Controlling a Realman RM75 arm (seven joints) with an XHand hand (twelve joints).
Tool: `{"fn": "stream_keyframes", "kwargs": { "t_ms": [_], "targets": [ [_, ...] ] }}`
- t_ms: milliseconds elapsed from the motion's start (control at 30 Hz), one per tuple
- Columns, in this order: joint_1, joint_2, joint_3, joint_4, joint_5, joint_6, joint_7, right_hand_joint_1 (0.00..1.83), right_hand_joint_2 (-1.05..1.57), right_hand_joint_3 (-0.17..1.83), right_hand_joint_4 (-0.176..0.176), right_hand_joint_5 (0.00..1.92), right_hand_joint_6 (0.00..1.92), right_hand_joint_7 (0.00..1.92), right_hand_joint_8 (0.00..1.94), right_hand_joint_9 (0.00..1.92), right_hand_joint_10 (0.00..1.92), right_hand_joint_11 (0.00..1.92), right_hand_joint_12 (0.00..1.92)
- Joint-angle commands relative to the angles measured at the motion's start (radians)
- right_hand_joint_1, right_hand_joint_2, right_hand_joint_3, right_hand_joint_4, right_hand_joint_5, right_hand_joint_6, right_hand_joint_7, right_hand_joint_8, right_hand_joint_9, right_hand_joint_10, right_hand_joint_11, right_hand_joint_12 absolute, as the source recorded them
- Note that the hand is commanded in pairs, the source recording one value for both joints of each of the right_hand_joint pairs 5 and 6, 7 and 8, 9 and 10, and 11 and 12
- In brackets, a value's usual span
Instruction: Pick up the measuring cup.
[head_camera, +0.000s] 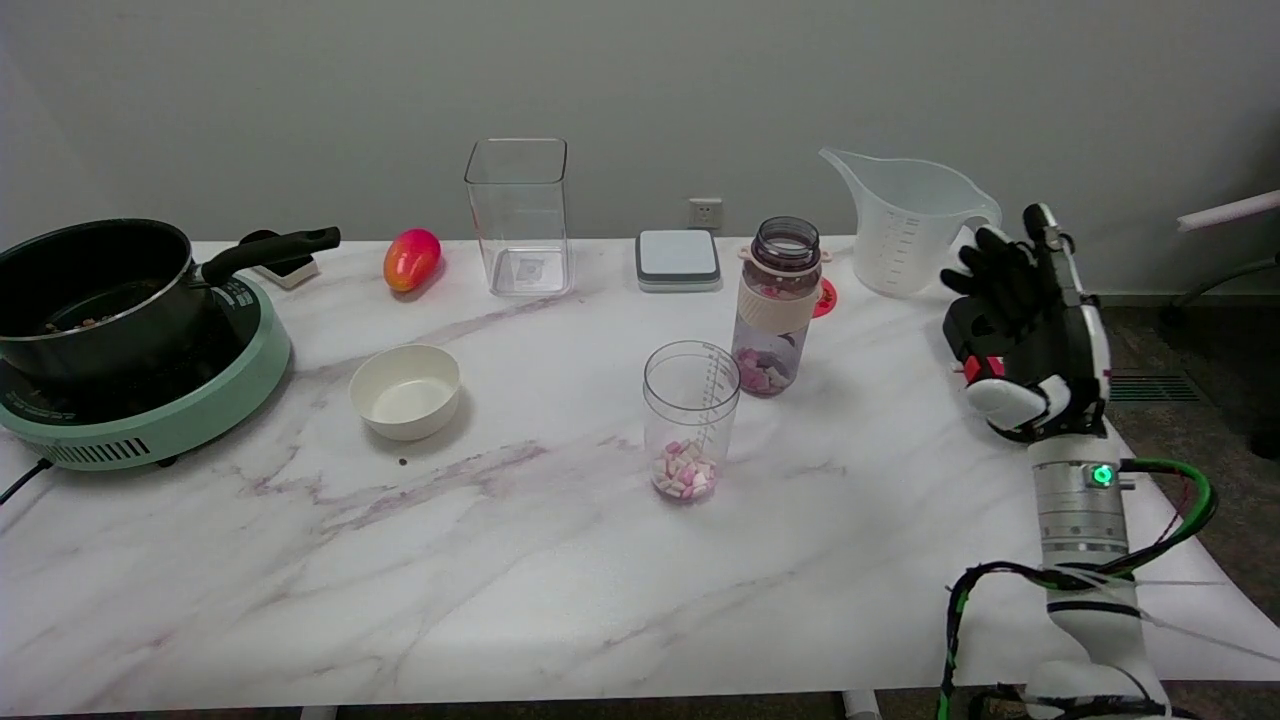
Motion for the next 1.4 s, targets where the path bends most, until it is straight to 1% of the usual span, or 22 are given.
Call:
{"fn": "stream_keyframes", "kwargs": {
  "t_ms": [33,267,433,633,800,1000,1400],
  "targets": [
    [-0.036,-0.114,-0.150,0.002,-0.145,0.055,-0.122,1.04,-0.42,0.72,0.000,0.12,0.12,0.42,0.42,0.46,0.46,0.58,0.58],
    [-0.035,-0.208,-0.154,-0.059,-0.232,0.080,-0.126,1.04,-0.36,0.80,0.000,0.16,0.16,0.45,0.45,0.47,0.47,0.58,0.58],
    [-0.021,-0.240,-0.176,-0.098,-0.253,0.080,-0.119,1.04,-0.31,0.85,0.000,0.19,0.19,0.47,0.47,0.48,0.48,0.57,0.57],
    [0.025,-0.251,-0.221,-0.202,-0.275,0.069,-0.115,1.03,-0.30,0.93,0.000,0.23,0.23,0.49,0.49,0.48,0.48,0.55,0.55],
    [0.053,-0.261,-0.255,-0.243,-0.288,0.058,-0.105,1.02,-0.30,0.97,0.000,0.25,0.25,0.49,0.49,0.47,0.47,0.53,0.53],
    [0.079,-0.302,-0.258,-0.313,-0.305,0.031,-0.013,1.01,-0.34,1.02,0.000,0.25,0.25,0.48,0.48,0.45,0.45,0.49,0.49],
    [0.107,-0.300,-0.249,-0.345,-0.300,0.028,0.002,1.01,-0.42,1.02,0.000,0.23,0.23,0.47,0.47,0.44,0.44,0.48,0.48]
  ]
}}
